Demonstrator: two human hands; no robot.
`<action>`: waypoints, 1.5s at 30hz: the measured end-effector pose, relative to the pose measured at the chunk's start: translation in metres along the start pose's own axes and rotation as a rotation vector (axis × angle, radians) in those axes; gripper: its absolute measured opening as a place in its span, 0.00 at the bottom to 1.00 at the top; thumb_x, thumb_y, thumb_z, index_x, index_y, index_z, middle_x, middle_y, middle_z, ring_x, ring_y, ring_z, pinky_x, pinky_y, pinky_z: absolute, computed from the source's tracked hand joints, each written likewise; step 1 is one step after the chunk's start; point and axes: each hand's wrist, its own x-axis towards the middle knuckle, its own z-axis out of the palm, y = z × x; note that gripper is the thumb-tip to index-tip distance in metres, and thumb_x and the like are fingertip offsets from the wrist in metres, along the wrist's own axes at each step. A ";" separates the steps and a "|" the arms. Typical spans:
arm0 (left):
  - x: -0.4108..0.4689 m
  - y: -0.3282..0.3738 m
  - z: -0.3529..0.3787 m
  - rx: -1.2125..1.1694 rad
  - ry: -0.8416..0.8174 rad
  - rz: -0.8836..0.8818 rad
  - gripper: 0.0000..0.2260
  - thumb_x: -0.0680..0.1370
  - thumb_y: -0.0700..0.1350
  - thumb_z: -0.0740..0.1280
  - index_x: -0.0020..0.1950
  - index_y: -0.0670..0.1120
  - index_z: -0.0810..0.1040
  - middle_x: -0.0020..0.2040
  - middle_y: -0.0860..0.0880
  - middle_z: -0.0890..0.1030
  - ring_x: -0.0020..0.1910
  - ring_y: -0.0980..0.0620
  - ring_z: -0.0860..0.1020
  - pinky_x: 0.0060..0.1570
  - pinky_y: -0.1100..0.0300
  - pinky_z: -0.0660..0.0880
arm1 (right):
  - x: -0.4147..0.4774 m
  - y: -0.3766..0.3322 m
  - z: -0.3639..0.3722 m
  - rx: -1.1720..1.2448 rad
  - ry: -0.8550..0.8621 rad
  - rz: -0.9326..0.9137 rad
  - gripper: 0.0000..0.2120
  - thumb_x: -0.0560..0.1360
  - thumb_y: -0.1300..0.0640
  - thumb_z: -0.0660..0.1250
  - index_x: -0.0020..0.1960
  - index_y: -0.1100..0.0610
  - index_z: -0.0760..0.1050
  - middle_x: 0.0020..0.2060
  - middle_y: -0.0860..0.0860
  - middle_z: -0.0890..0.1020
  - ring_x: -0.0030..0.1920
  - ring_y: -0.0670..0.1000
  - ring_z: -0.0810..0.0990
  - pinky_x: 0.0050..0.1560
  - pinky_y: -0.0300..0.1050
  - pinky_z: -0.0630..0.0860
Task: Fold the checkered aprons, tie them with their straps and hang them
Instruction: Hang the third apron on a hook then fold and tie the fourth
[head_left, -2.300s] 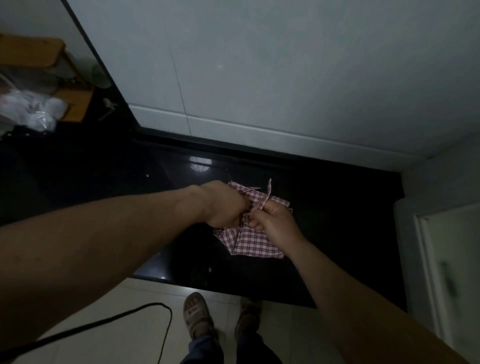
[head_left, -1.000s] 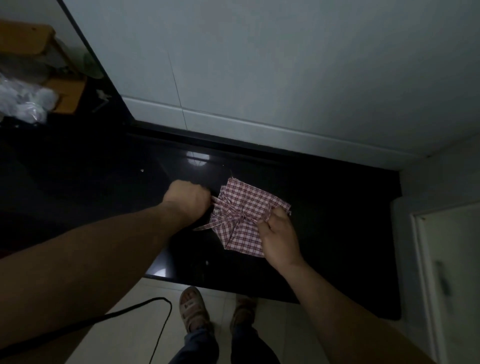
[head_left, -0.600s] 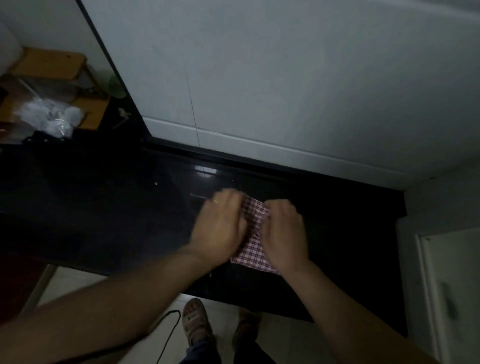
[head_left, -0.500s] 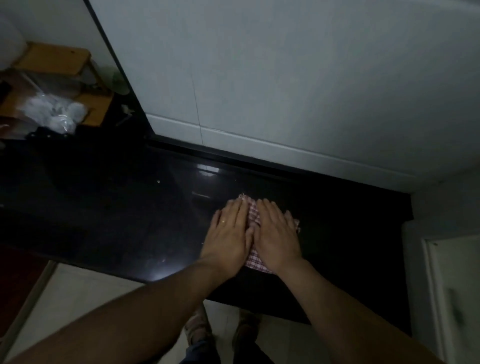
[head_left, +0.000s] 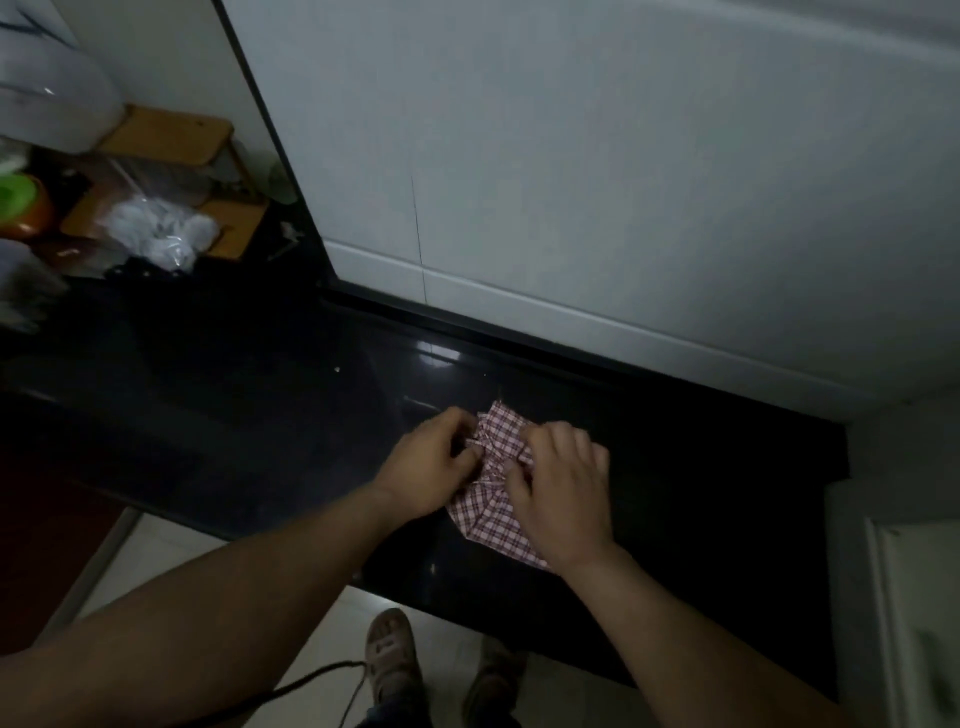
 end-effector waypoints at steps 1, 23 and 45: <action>0.003 0.004 -0.004 0.029 -0.025 -0.002 0.08 0.79 0.53 0.69 0.57 0.58 0.75 0.53 0.57 0.81 0.50 0.58 0.80 0.54 0.51 0.79 | 0.003 -0.006 -0.001 -0.014 -0.018 -0.036 0.09 0.79 0.45 0.64 0.55 0.47 0.75 0.52 0.46 0.77 0.56 0.51 0.74 0.59 0.52 0.70; -0.034 0.056 -0.047 -0.480 -0.263 -0.133 0.11 0.80 0.31 0.64 0.51 0.45 0.82 0.46 0.46 0.86 0.41 0.53 0.82 0.41 0.64 0.79 | -0.042 -0.049 -0.015 0.619 -0.069 0.329 0.04 0.80 0.53 0.67 0.49 0.49 0.80 0.42 0.46 0.82 0.44 0.50 0.81 0.47 0.57 0.80; -0.087 0.342 -0.053 -0.171 -0.335 0.664 0.04 0.81 0.39 0.69 0.46 0.45 0.80 0.38 0.49 0.81 0.36 0.54 0.77 0.37 0.61 0.74 | -0.130 0.003 -0.325 0.685 0.259 0.496 0.08 0.81 0.55 0.69 0.43 0.53 0.79 0.34 0.56 0.85 0.30 0.49 0.79 0.33 0.41 0.73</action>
